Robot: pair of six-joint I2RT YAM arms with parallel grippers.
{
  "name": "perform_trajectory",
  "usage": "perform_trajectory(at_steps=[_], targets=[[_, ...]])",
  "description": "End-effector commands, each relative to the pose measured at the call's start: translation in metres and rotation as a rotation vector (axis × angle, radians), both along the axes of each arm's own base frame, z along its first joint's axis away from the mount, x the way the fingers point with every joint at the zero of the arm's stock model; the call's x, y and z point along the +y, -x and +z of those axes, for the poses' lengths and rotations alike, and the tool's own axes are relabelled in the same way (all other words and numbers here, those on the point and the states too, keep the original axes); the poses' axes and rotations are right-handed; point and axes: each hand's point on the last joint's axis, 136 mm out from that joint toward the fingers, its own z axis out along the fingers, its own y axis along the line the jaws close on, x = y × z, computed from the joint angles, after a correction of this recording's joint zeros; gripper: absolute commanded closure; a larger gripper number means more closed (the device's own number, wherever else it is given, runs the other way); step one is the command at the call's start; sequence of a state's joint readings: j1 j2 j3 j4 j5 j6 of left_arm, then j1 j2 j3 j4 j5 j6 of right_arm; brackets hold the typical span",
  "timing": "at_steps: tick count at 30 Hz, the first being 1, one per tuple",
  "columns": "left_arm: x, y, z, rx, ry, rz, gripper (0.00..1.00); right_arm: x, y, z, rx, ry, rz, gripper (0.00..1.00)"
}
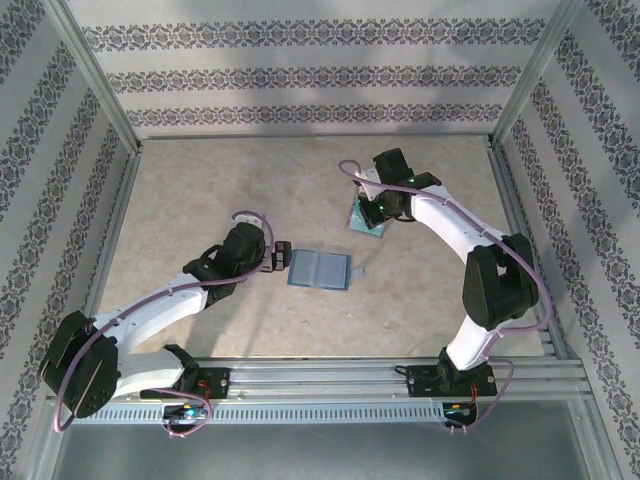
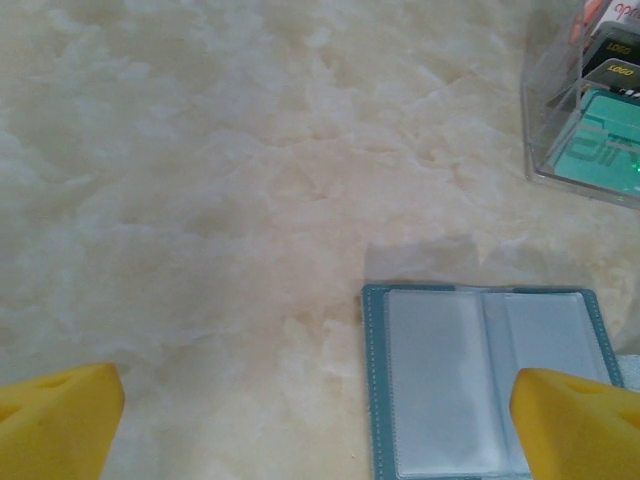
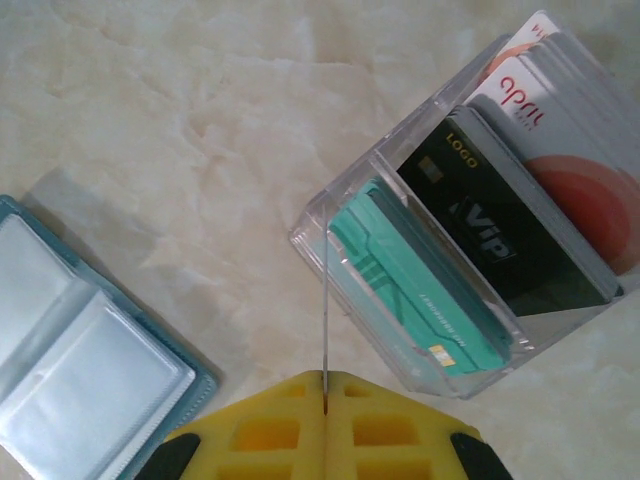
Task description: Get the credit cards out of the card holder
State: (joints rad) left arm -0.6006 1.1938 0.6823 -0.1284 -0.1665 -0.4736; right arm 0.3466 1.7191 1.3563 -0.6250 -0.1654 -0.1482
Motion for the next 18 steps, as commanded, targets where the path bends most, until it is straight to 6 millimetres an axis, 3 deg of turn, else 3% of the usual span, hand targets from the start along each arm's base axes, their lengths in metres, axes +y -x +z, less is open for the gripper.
perform_trajectory(at_steps=[1, 10, 18], targets=[[0.015, 0.005, -0.006, 0.012, -0.053, 0.028, 0.01, -0.002, -0.006, 0.006, -0.029, 0.033, 0.082, 0.98], [0.018, 0.004, -0.002, -0.007, -0.054, 0.039, 0.01, 0.002, -0.006, 0.001, -0.053, 0.091, 0.27, 0.98], [0.022, 0.003, -0.002, -0.01, -0.058, 0.059, 0.01, -0.006, -0.015, -0.01, -0.029, 0.19, 0.337, 0.98]])
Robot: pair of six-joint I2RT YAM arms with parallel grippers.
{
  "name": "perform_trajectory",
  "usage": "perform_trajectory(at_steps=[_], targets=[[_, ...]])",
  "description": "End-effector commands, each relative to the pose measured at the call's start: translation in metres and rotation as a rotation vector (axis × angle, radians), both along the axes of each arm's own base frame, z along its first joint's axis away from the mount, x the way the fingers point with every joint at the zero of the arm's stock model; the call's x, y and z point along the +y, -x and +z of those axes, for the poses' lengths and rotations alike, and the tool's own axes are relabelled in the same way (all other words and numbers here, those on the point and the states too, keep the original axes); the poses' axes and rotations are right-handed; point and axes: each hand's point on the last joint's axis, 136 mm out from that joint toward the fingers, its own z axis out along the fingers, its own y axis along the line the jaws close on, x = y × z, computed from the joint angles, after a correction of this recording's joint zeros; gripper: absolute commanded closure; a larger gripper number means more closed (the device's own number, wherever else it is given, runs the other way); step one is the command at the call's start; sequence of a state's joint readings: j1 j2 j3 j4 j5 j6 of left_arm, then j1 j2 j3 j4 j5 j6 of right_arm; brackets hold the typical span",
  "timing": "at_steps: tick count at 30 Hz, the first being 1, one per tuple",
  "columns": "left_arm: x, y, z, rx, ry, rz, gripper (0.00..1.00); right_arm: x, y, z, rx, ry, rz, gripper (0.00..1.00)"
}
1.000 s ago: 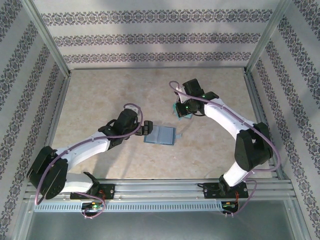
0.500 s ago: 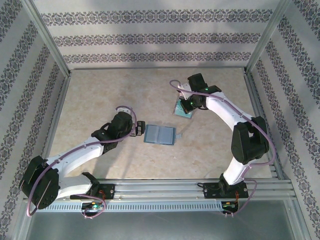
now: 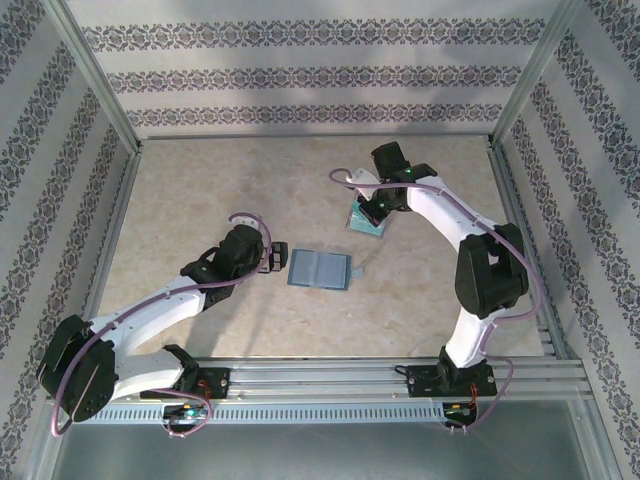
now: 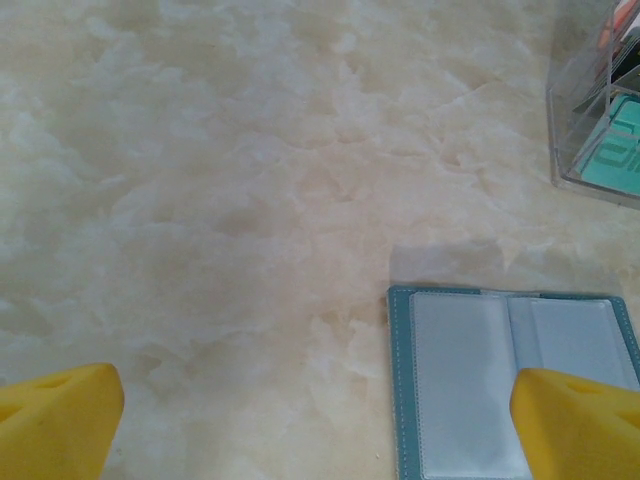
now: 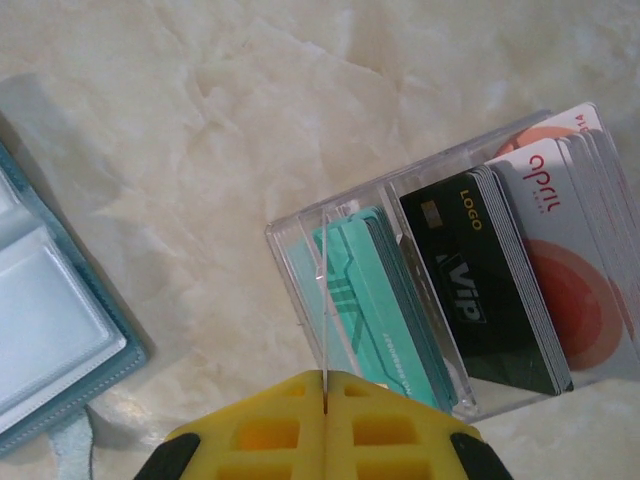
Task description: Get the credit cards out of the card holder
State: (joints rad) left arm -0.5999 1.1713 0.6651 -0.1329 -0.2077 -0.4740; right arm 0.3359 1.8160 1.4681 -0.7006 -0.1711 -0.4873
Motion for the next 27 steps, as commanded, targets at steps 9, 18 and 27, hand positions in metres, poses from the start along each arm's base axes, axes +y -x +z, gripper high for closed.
perform_trajectory(at_steps=[9, 18, 27], targets=[[0.015, 0.001, -0.003, 0.009, -0.032, 0.04, 0.01, -0.009, -0.01, -0.013, 0.038, 0.094, 0.048, 0.98], [0.018, 0.002, -0.003, 0.007, -0.032, 0.049, 0.01, -0.017, -0.021, -0.022, 0.057, 0.171, 0.041, 0.98], [0.021, 0.003, -0.003, 0.007, -0.03, 0.053, 0.01, -0.026, -0.031, -0.029, 0.05, 0.25, 0.06, 0.98]])
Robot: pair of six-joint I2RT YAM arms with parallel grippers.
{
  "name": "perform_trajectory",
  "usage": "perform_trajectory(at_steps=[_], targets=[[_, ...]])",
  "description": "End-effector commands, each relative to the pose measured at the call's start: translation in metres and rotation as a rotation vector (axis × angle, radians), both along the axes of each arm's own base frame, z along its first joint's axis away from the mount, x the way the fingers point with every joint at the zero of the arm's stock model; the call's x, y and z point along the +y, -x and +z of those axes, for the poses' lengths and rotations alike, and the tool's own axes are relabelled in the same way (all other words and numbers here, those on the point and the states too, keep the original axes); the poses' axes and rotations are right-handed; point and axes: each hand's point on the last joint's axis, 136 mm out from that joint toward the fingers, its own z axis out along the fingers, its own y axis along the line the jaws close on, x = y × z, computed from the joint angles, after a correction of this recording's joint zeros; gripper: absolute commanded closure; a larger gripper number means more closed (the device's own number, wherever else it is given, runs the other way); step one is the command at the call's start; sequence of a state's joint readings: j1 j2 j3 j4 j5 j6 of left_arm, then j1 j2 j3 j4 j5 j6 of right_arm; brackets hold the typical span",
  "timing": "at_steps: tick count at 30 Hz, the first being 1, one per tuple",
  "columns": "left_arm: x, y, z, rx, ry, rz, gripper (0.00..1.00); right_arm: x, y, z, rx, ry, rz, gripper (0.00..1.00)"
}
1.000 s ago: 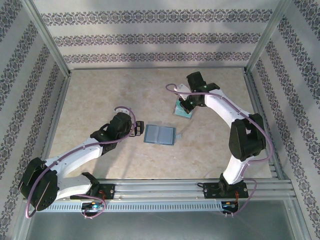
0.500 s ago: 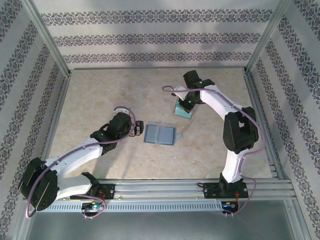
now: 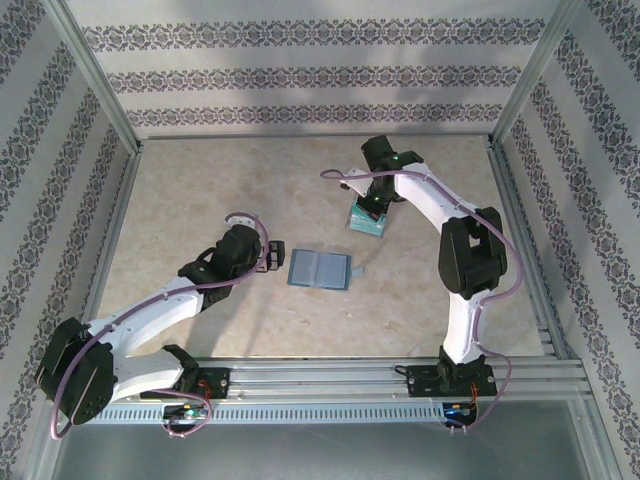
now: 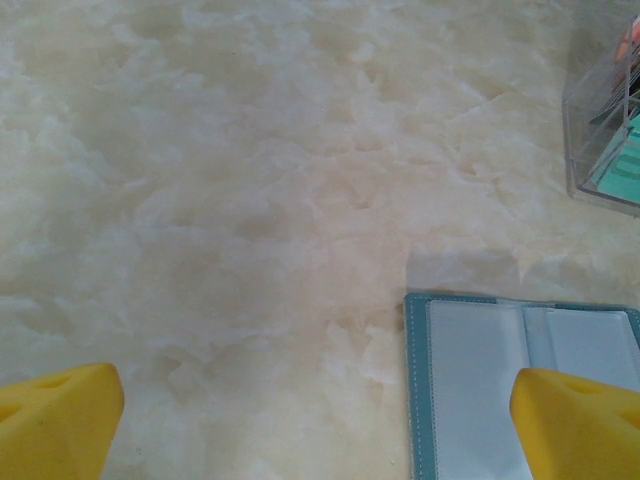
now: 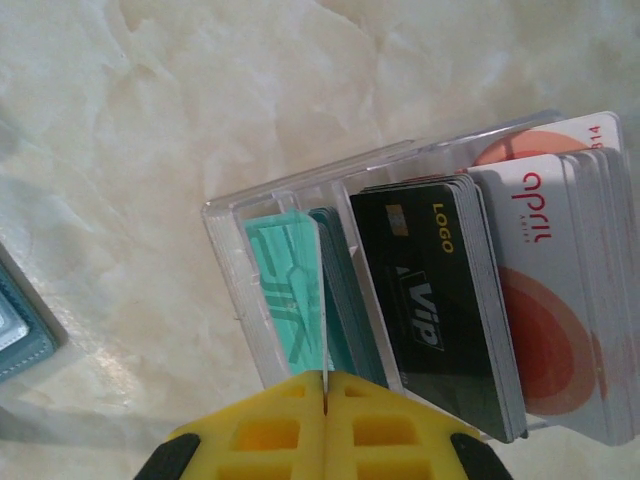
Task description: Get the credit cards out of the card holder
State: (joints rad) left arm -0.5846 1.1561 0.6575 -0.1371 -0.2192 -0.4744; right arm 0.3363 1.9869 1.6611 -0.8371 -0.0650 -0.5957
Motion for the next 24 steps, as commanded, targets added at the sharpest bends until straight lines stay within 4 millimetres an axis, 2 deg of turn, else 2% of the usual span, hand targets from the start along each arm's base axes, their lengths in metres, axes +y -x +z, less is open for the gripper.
perform_trajectory(at_steps=[1, 8, 19, 24], targets=[[0.012, 0.003, -0.004, 0.013, -0.026, 0.027, 0.01, -0.016, -0.009, -0.008, -0.001, 0.095, 0.003, 0.98], [0.013, 0.003, -0.004, 0.014, -0.019, 0.031, 0.01, -0.01, -0.015, -0.007, 0.008, 0.077, 0.014, 0.98], [0.014, 0.003, -0.001, 0.007, -0.018, 0.033, 0.01, 0.001, -0.01, -0.026, 0.065, 0.01, -0.007, 0.97], [0.013, 0.003, -0.001, 0.007, -0.014, 0.031, 0.01, 0.002, -0.011, -0.021, 0.056, 0.001, -0.026, 0.91]])
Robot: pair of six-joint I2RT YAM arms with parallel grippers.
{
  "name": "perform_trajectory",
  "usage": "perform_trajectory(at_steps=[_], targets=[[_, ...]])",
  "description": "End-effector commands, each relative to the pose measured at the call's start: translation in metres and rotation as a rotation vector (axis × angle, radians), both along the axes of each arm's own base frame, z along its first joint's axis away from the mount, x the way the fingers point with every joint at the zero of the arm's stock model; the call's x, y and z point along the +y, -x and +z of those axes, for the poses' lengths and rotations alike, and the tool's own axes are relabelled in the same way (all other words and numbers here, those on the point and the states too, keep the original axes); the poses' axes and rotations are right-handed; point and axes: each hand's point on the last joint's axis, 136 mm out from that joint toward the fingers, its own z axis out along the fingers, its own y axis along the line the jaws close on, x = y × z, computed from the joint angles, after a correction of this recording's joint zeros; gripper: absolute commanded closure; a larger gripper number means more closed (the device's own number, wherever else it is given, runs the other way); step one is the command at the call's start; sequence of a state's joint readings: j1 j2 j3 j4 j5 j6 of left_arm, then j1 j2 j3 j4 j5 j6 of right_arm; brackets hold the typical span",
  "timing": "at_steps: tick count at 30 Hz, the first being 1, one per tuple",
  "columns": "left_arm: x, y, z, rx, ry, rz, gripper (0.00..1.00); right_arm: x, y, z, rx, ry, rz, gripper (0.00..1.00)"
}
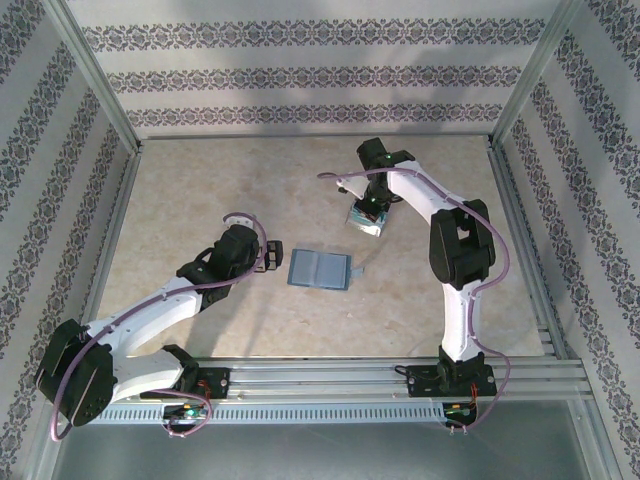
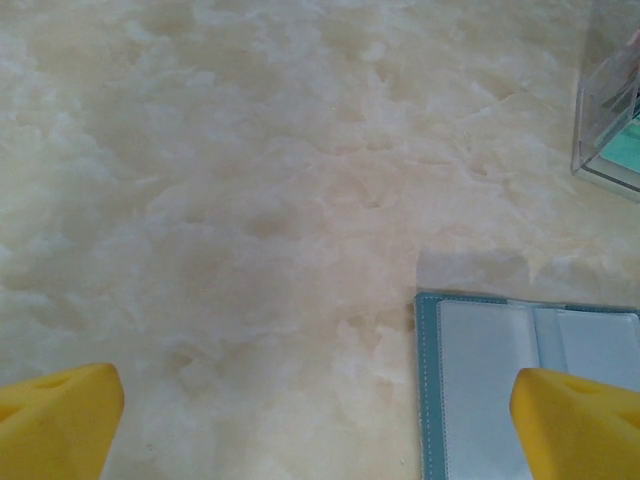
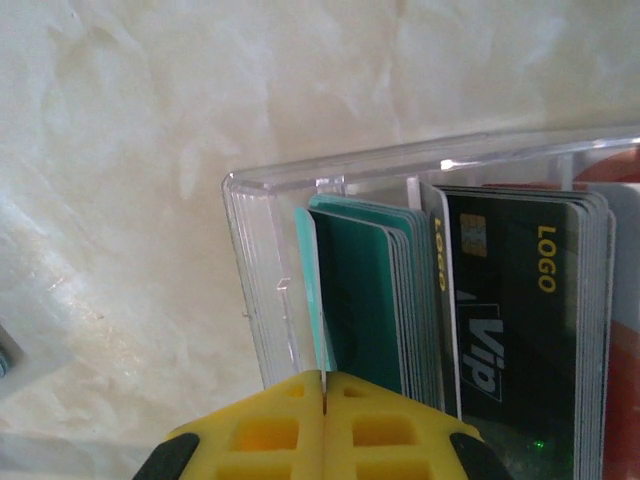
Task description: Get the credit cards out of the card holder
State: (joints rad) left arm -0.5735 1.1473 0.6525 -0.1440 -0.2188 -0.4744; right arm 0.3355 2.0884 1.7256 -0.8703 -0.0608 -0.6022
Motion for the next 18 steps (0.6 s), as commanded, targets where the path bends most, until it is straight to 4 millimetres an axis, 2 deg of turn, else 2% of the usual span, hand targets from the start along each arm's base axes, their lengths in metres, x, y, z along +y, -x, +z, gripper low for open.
perform_trajectory(at_steps=[1, 8, 18], targets=[[0.009, 0.002, 0.0, 0.004, -0.011, 0.022, 0.01, 0.0, -0.004, 0.007, -0.012, -0.026, -0.036, 0.88], [0.008, 0.002, 0.003, -0.003, -0.008, 0.02, 0.01, -0.005, -0.002, 0.029, -0.056, -0.031, -0.084, 0.67], [0.013, 0.002, 0.011, -0.027, -0.013, 0.03, 0.01, -0.007, 0.014, 0.077, -0.177, -0.136, -0.163, 0.66]])
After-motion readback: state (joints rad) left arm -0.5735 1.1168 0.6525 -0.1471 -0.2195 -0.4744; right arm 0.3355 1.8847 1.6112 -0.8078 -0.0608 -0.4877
